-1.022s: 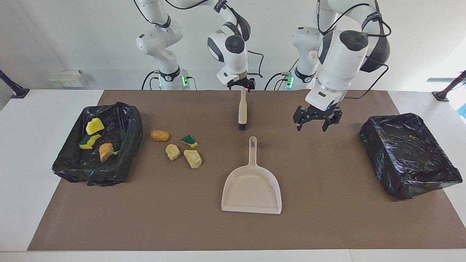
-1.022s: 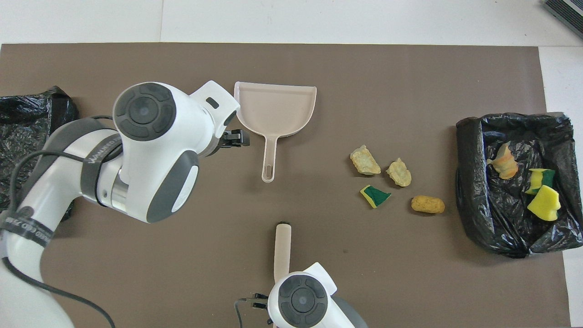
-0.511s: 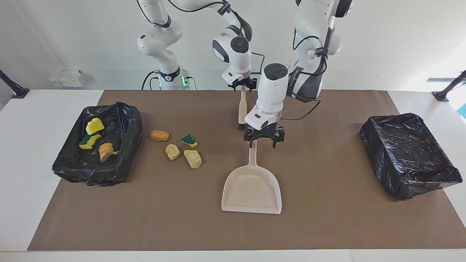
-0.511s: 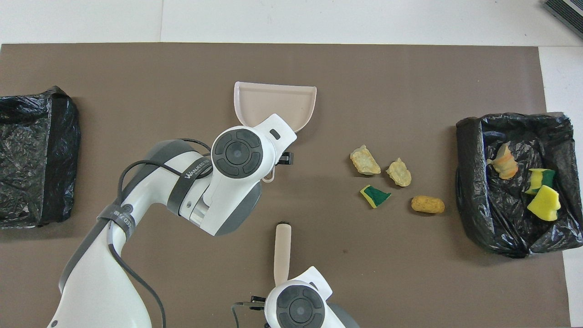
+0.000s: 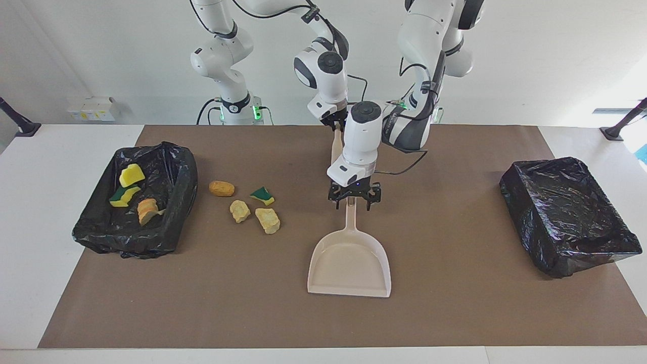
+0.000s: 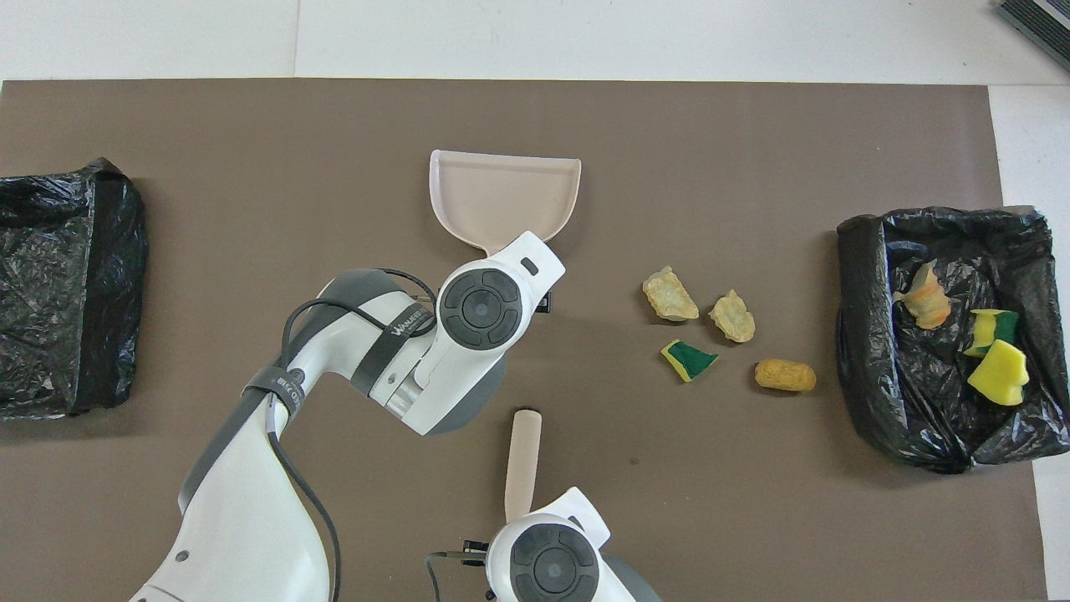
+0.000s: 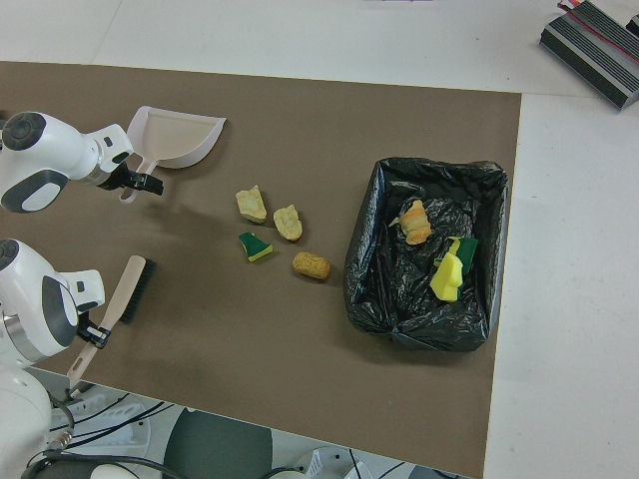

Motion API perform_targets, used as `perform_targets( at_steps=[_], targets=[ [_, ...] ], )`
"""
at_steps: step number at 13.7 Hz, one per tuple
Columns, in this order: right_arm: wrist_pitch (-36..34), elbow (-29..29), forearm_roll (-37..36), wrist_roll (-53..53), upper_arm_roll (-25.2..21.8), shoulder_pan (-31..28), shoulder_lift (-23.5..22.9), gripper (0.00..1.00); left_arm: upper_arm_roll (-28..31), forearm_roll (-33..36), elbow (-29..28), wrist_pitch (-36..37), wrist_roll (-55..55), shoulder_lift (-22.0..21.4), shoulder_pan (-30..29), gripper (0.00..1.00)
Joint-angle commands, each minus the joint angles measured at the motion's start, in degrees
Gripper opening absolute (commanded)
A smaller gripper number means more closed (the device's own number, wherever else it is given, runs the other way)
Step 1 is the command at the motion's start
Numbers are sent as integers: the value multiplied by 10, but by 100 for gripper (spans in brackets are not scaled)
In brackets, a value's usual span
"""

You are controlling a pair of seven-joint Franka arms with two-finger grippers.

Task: Sweep and dump trash in bin
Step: 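Move the right gripper with the brush toward the remaining crusts and sponge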

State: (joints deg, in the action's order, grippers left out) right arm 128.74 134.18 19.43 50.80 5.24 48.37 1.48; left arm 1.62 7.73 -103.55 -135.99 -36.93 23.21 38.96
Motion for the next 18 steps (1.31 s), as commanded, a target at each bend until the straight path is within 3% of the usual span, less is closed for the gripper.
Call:
perform_targets(
  at_steps=[1,3,7,10,12,14,16,17,18],
  targets=[
    [-94,-37,2,-21,-8,-29,25,0,9,13,7,29,-12,-12,8,100],
    [-173,-47,-25,-31,-8,-65,67,0,8,14,6,39,-12,-17,10,100],
    [-344,-88,-96,-82,-8,-149,115,0,8,13,6,48,-13,-17,11,86],
    [-416,-91,-156,-118,-7,-213,134,0,8,12,6,49,-15,-23,11,80],
    [-430,-62,-215,-168,-6,-269,147,0,7,12,6,59,-16,-26,11,77],
    [-428,-32,-251,-201,-6,-313,160,0,6,11,5,61,-16,-28,12,55],
    [-418,-4,-289,-221,-5,-349,160,0,5,6,3,47,-13,-27,9,8],
    [-414,6,-301,-230,-5,-356,160,0,5,6,2,45,-5,-27,7,0],
    [-412,14,-309,-243,-5,-364,160,0,5,6,2,45,-8,-28,7,0]
  ],
)
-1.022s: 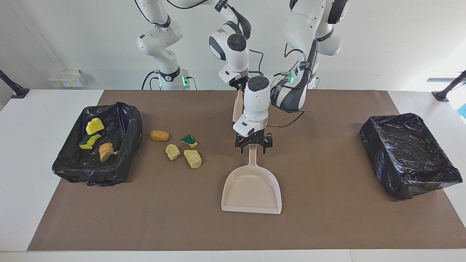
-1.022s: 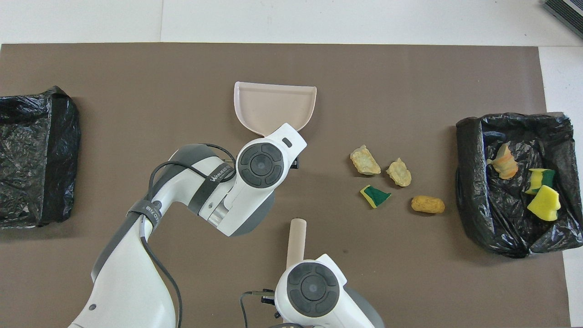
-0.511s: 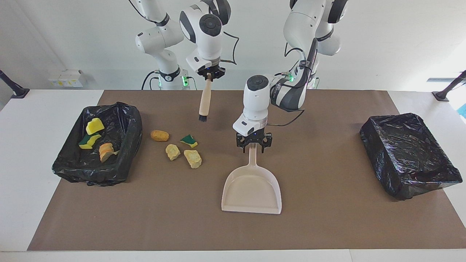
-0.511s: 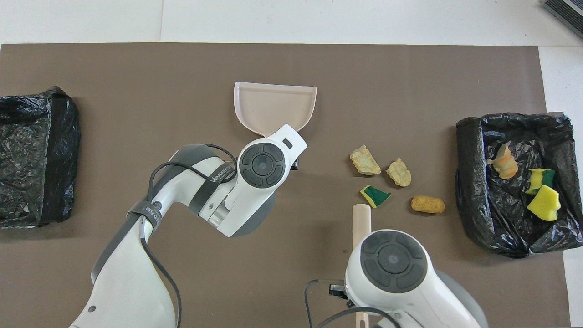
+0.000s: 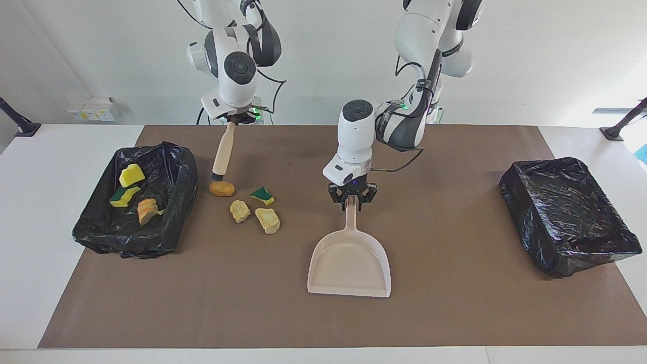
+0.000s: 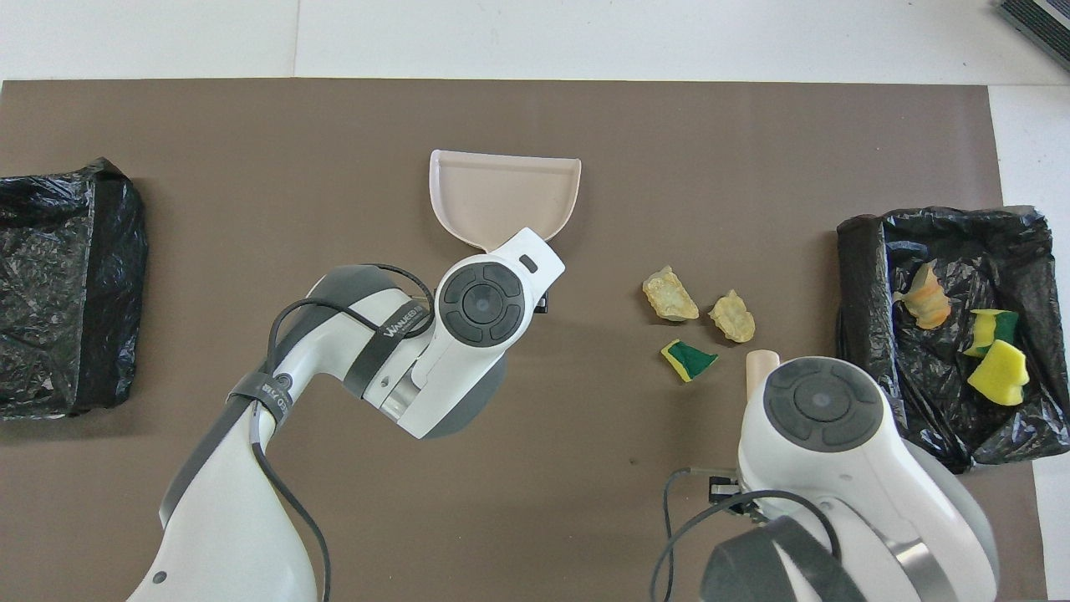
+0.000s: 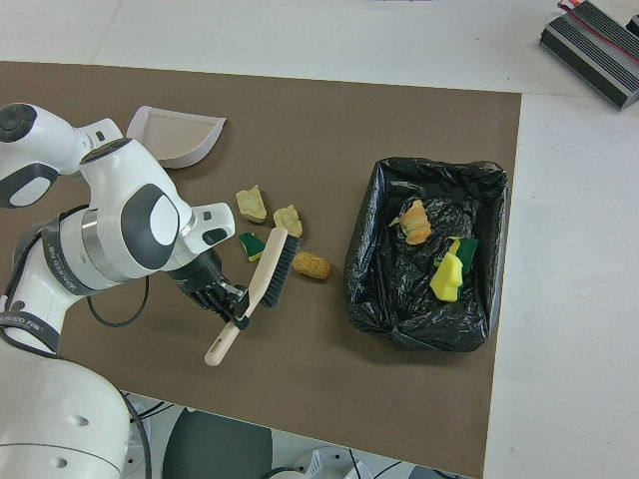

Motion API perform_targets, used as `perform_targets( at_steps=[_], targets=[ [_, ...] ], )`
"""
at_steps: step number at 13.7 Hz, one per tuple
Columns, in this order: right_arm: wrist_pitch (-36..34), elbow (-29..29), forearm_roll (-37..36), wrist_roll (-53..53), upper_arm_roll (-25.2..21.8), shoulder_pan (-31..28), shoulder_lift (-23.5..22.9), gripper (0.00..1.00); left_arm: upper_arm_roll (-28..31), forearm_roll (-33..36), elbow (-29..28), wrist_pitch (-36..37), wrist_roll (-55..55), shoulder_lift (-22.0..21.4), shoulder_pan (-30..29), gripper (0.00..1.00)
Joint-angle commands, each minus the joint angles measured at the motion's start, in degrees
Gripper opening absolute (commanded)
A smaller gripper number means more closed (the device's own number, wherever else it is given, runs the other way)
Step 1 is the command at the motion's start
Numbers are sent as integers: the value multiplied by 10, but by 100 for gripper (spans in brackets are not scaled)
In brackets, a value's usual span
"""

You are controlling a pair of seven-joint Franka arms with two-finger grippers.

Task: Sweep and dump trash in bin
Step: 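Move the right gripper with the brush toward the remaining crusts and sponge, then sweep the brush toward the dustpan while the left gripper brings the dustpan closer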

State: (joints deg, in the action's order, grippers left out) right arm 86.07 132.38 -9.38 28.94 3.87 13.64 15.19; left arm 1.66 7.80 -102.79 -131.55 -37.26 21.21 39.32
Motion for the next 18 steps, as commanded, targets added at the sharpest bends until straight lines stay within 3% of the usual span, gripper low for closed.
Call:
perform_targets(
  at_steps=[1,7,12,15,16,18],
  targets=[
    [27,40,-22,-33,9,-26,23,0,5,6,-6,3,-4,-8,3,0],
    [89,64,3,-103,8,-95,20,0,10,6,-3,11,13,-13,-4,0],
    [166,69,57,-79,10,-89,-18,0,10,6,-2,52,154,-48,-56,0],
    [217,60,123,-133,11,-77,-41,0,10,5,1,88,342,-64,-93,0],
    [226,25,181,-150,12,-65,-66,0,5,-3,1,106,398,-69,-112,0],
    [215,-42,221,-149,12,-39,-108,0,9,-25,-2,132,500,-78,-117,0]
  ],
)
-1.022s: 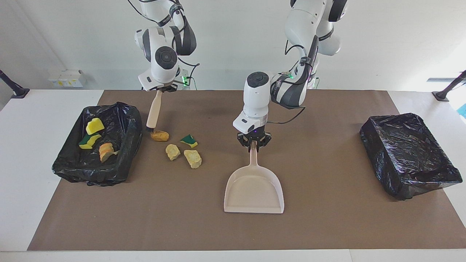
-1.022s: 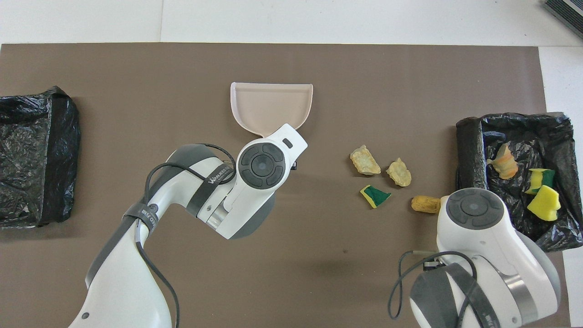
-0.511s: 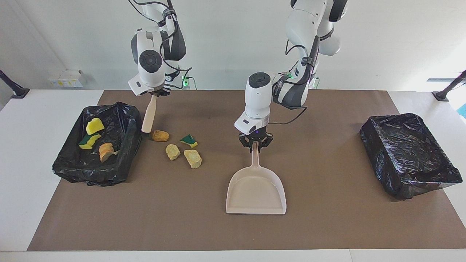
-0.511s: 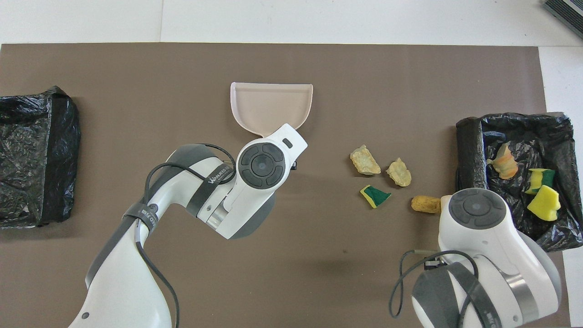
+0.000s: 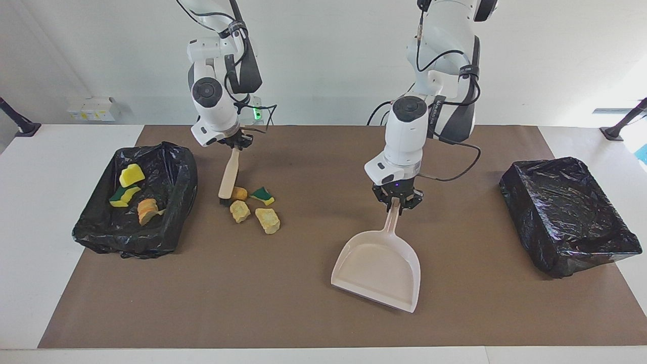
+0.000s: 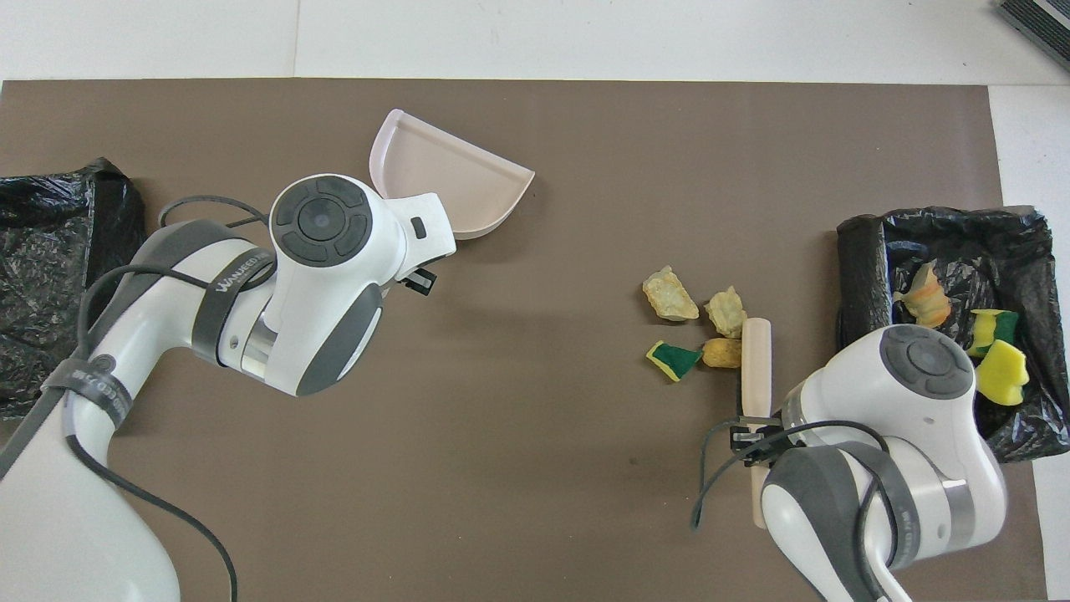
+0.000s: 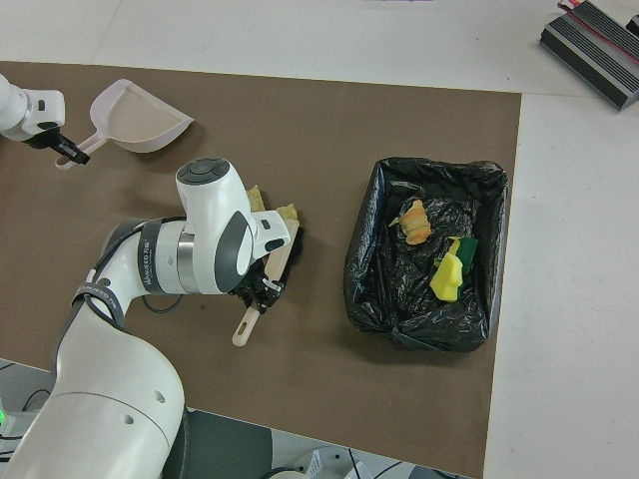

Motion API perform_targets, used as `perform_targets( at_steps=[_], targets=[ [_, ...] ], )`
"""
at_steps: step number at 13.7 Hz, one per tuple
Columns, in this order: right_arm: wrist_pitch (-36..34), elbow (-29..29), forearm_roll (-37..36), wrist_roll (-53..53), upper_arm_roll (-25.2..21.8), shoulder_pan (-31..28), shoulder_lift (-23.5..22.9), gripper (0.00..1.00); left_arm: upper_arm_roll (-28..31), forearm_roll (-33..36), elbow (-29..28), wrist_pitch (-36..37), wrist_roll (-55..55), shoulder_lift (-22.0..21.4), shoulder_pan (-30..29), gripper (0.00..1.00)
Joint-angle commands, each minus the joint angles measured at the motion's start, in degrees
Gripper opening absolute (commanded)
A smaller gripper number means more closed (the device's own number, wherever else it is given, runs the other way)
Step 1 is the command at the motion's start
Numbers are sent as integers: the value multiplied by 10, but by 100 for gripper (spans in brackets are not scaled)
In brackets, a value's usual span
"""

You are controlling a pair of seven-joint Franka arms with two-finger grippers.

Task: Sweep and dump trash in bin
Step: 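Sweep the brush toward the dustpan while the left gripper brings the dustpan closer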

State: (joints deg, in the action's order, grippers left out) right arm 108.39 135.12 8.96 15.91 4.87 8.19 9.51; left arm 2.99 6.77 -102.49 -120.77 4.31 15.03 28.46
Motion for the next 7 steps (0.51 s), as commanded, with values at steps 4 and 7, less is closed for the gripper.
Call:
perform_targets(
  at_steps=[4,7],
  targets=[
    [-70,-141,34,14,2,39,-68,0,-4,-16,-16,72,318,-27,-10,0],
    [-143,-150,-106,17,5,39,-38,0,-4,-15,-20,94,443,-32,-9,0]
  ],
)
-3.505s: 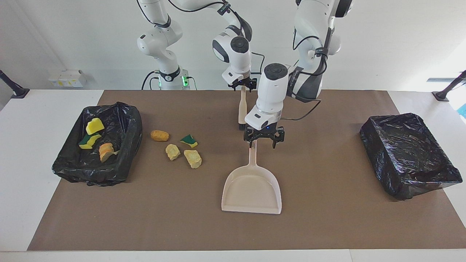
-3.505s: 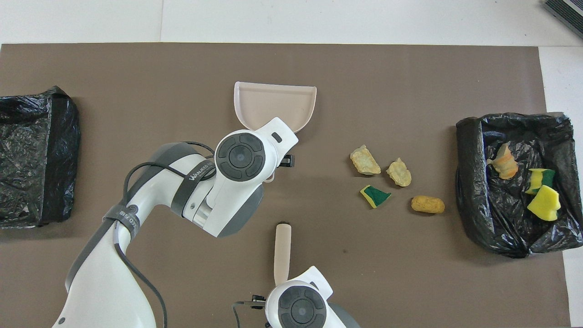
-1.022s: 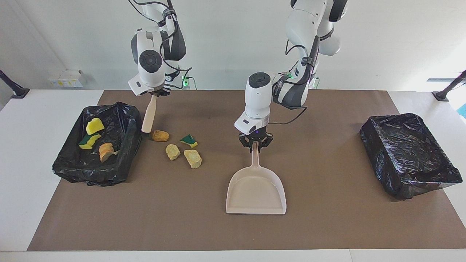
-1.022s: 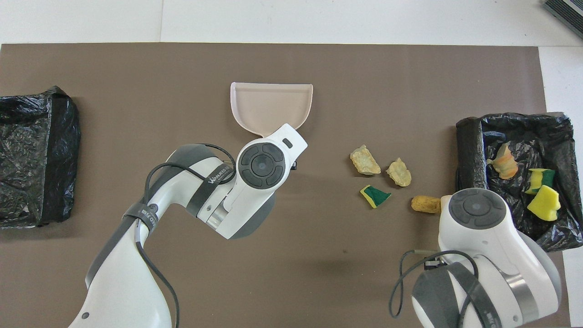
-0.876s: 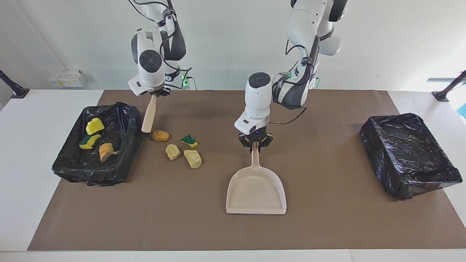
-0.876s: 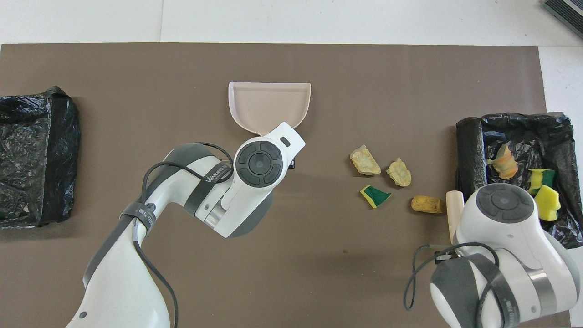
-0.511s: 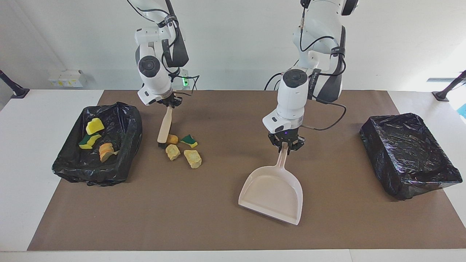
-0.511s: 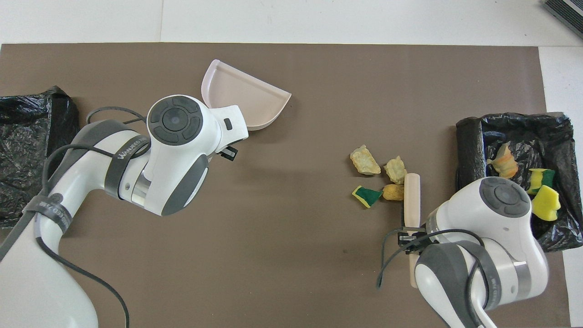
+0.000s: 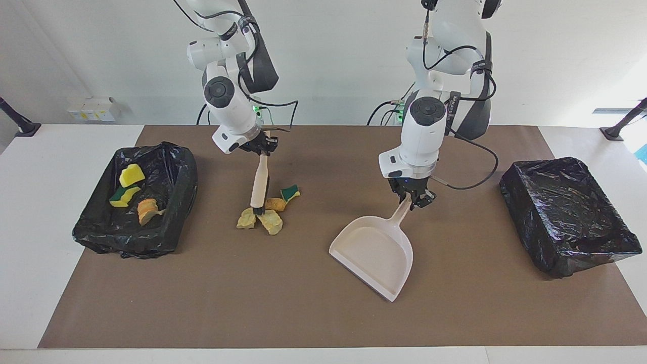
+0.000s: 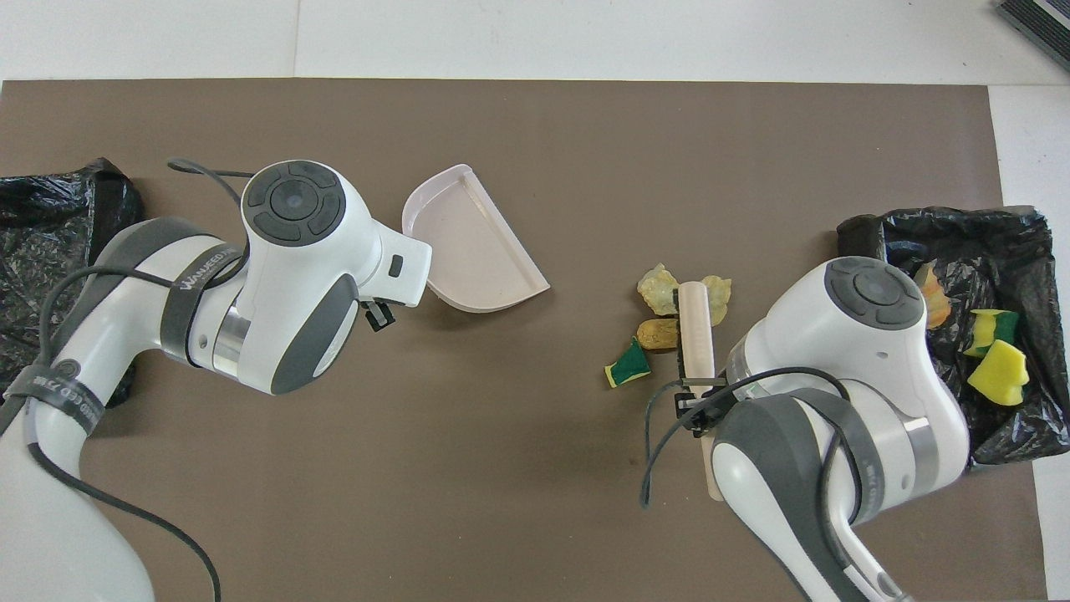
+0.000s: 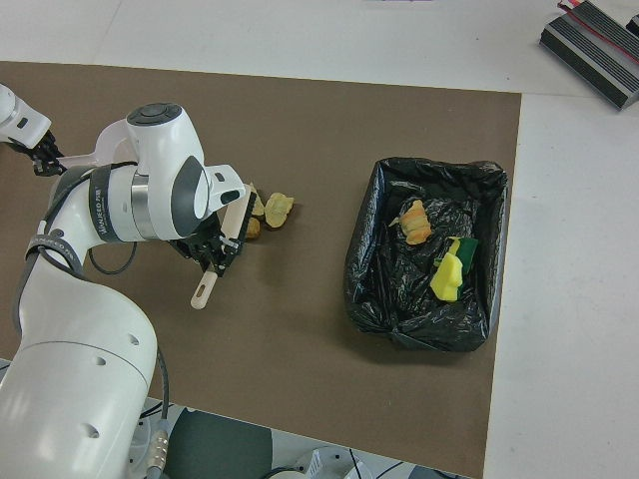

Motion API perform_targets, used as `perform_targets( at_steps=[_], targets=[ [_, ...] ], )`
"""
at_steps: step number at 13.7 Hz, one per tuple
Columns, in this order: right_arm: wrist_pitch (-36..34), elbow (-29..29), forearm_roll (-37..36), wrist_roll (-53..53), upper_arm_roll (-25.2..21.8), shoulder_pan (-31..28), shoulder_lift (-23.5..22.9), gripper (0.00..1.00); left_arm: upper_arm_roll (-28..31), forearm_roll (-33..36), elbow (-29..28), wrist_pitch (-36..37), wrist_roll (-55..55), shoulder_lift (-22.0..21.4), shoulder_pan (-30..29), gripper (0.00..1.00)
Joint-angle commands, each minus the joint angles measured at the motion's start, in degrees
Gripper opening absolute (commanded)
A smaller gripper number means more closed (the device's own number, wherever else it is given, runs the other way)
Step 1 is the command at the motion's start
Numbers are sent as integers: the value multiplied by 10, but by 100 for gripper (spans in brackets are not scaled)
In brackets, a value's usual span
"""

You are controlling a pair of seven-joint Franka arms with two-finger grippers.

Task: Sweep and dump trash in bin
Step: 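Sweep the brush toward the dustpan while the left gripper brings the dustpan closer, then sweep the crusts and sponges into the dustpan with the right gripper's brush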

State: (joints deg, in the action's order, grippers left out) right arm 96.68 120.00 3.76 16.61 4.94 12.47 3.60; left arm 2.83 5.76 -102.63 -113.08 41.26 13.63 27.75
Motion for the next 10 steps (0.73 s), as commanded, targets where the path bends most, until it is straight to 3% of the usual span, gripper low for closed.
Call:
perform_targets(
  at_steps=[1,3,7,10],
  targets=[
    [-29,21,-80,4,4,-4,32,0,-2,-5,-23,15,111,-23,4,0],
    [-6,71,-143,-41,3,-15,54,0,-3,-5,-43,6,143,-33,9,0],
    [84,67,-168,-125,2,-60,11,0,-3,-4,-101,-29,147,-64,32,0],
    [95,77,-168,-124,4,-50,-2,0,-3,-4,-110,-38,146,-69,32,0]
  ],
)
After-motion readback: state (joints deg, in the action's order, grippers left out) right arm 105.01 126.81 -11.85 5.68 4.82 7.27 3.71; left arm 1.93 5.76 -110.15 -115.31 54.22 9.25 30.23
